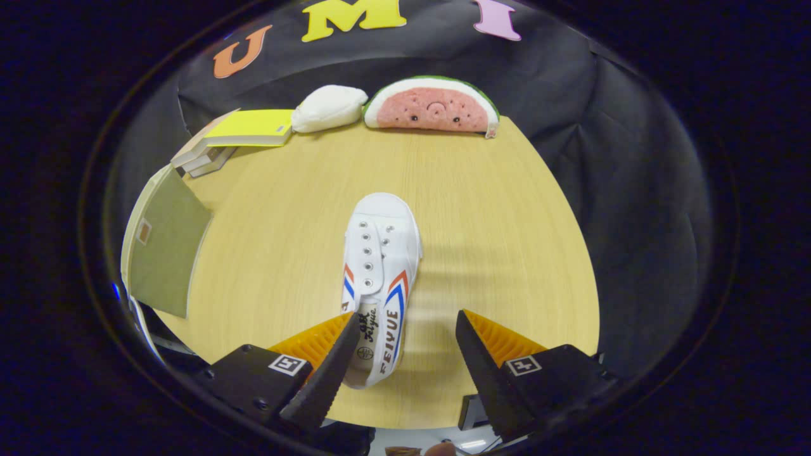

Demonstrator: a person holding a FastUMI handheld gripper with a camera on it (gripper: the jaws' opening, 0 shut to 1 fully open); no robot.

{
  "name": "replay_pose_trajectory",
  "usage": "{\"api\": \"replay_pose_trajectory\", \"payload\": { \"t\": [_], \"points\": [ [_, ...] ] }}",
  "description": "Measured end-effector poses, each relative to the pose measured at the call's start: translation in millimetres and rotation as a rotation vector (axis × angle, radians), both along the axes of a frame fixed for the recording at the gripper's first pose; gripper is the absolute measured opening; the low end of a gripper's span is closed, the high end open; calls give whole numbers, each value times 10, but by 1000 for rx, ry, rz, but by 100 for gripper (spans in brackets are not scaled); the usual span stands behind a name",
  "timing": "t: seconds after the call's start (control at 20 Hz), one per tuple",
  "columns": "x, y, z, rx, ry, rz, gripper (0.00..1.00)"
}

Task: Open the storage box then place both shoes into the box .Put the left shoe in first, then the right shoe, with the right side of both shoes facing outward in a uniform manner.

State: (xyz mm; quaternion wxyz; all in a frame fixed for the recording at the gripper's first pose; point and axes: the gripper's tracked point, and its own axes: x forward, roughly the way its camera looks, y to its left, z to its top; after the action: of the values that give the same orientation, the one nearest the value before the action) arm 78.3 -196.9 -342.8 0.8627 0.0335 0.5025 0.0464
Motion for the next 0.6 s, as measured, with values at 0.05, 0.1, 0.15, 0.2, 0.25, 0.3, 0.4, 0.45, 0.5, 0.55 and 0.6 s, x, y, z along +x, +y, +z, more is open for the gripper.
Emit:
{"api": "replay_pose_trajectory", "payload": {
  "t": [0.05,0.1,0.15,0.2,0.25,0.3,0.4,0.45,0.5,0.55,0.6],
  "points": [
    [49,9,-57,6,14,6,98],
    [81,19,-102,16,28,9,98],
    [117,27,-148,27,44,11,98],
    [150,36,-177,38,54,15,97],
    [184,51,-197,47,58,18,95],
    [204,69,-222,57,63,25,94],
    [217,112,-272,83,84,47,92],
    [212,136,-290,97,98,56,87],
    [222,168,-279,114,100,65,83],
    [217,214,-277,134,109,80,75],
    [208,232,-265,137,117,87,68]
  ]
}}
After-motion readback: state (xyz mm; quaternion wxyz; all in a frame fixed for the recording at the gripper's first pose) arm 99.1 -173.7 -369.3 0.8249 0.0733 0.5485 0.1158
